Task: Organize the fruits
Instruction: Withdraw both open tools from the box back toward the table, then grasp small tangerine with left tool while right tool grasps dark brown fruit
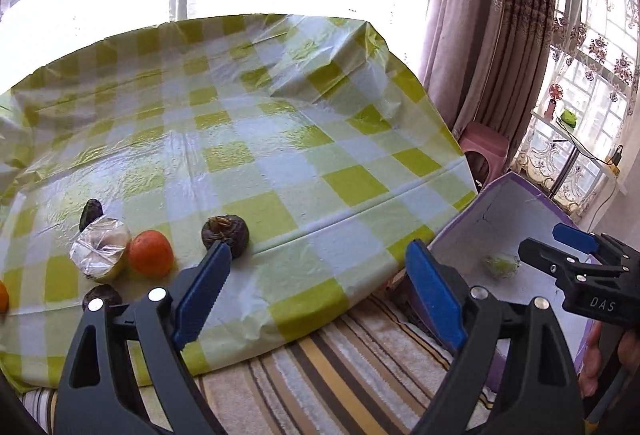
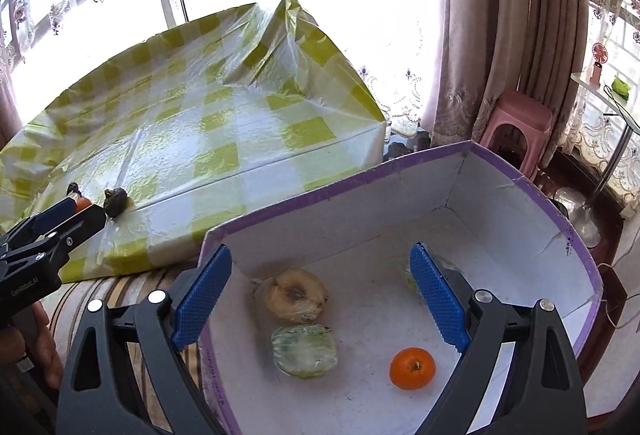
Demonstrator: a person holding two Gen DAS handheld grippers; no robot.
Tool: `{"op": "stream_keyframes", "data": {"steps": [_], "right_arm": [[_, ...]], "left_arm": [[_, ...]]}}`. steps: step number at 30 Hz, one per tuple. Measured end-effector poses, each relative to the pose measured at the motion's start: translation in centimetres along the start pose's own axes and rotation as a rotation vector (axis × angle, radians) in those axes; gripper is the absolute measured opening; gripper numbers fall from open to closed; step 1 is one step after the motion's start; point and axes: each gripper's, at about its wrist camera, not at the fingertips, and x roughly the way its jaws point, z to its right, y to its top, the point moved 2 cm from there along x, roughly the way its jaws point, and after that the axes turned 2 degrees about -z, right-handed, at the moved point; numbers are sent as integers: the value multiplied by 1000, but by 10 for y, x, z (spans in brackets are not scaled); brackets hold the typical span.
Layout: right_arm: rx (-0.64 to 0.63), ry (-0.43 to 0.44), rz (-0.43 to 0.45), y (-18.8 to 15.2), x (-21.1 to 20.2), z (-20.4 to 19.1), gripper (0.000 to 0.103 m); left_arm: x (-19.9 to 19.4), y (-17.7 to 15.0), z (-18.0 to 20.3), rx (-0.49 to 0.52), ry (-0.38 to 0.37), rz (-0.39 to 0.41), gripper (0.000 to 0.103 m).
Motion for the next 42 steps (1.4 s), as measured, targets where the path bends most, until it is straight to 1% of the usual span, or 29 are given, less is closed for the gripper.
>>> {"op": "stream_keyframes", "data": {"steps": [7, 9, 11, 17, 21, 23, 26, 29, 31, 32, 37, 39, 42], "right_arm": [[-36, 127, -19, -2, 8, -67, 88], [-45, 157, -20, -1, 12, -85, 88], [-56, 173, -23, -1, 19, -101, 88], [-89, 203, -36, 2, 40, -138, 88], [-122, 208, -42, 5, 51, -158, 88], [-139, 203, -33, 7, 54, -168, 88], [-164, 191, -16, 12, 58, -182, 88], [-176, 180, -2, 18, 64, -193, 88], [-181, 168, 6, 20, 69, -200, 88], [-179, 161, 12, 22, 70, -202, 88], [-205, 146, 2, 24, 84, -216, 88], [-218, 144, -5, 24, 89, -221, 88], [-227, 148, -19, 23, 96, -225, 88]], "left_arm": [[-32, -8, -63, -80, 106, 47, 89], [-43, -11, -85, -107, 153, 63, 89], [-53, -16, -108, -140, 204, 73, 89], [-82, -40, -181, -299, 295, 81, 82], [-99, -54, -218, -360, 375, 82, 79], [-104, -60, -235, -395, 402, 81, 74], [-110, -66, -252, -447, 425, 81, 70], [-115, -67, -268, -470, 468, 90, 66], [-113, -68, -278, -495, 481, 79, 62], [-111, -69, -282, -504, 483, 72, 58], [-98, -67, -296, -512, 496, 38, 54], [-92, -67, -299, -511, 499, 25, 50], [-85, -67, -303, -509, 503, 9, 47]]}}
